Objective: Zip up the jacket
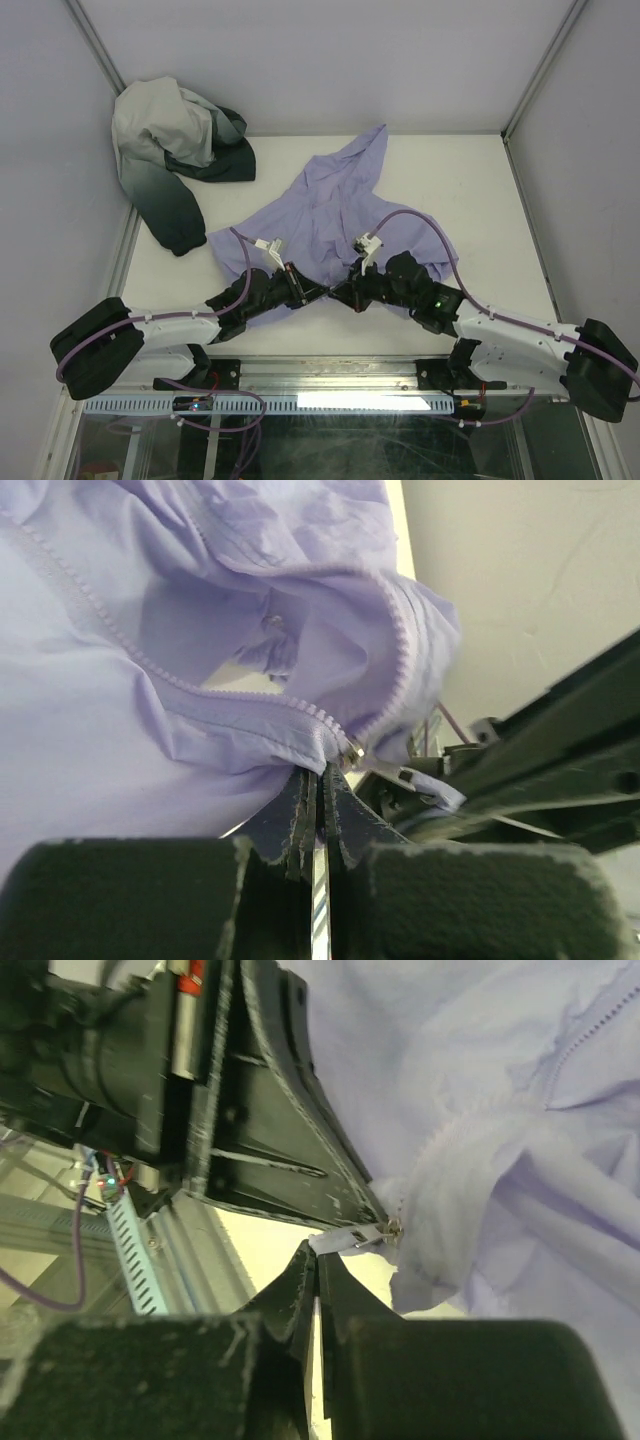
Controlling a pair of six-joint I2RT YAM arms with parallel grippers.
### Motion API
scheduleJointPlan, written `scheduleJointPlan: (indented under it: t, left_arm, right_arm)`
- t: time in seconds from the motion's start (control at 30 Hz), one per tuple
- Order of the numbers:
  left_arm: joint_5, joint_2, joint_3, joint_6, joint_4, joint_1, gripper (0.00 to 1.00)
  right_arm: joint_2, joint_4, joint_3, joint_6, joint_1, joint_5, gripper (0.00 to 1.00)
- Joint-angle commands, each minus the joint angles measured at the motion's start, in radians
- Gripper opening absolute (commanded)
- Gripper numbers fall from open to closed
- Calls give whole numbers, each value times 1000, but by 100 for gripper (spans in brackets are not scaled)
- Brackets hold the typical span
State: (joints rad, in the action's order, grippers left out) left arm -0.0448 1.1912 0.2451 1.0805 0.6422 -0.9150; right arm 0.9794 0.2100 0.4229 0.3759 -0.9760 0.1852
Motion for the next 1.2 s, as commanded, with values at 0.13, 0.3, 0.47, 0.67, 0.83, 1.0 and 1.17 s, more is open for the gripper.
scheduleJointPlan:
  t: [0.13, 0.3, 0.47, 0.67, 0.83, 1.0, 1.17]
  left_arm:
    - [88, -70, 54, -142, -105, -35, 0]
    - [104, -111, 68, -213, -154, -73, 0]
    - [121, -146, 66, -258, -197, -126, 0]
    - [130, -155, 96, -315, -298, -176, 0]
    - [125, -166, 77, -303, -365, -179, 0]
    - [62, -128, 127, -381, -448, -181, 0]
    - [30, -99, 150, -408, -502, -197, 0]
  right_arm:
    - [63, -219, 229, 57, 62, 120, 0]
    - [173, -274, 343, 55, 167, 150, 0]
    - [319, -276, 452, 67, 255, 220, 0]
    - [441, -286, 567, 45, 281, 268, 0]
    - [442, -252, 594, 18, 300, 332, 0]
    - [467, -277, 639, -48, 307, 313, 0]
    - [513, -275, 703, -63, 337, 255, 0]
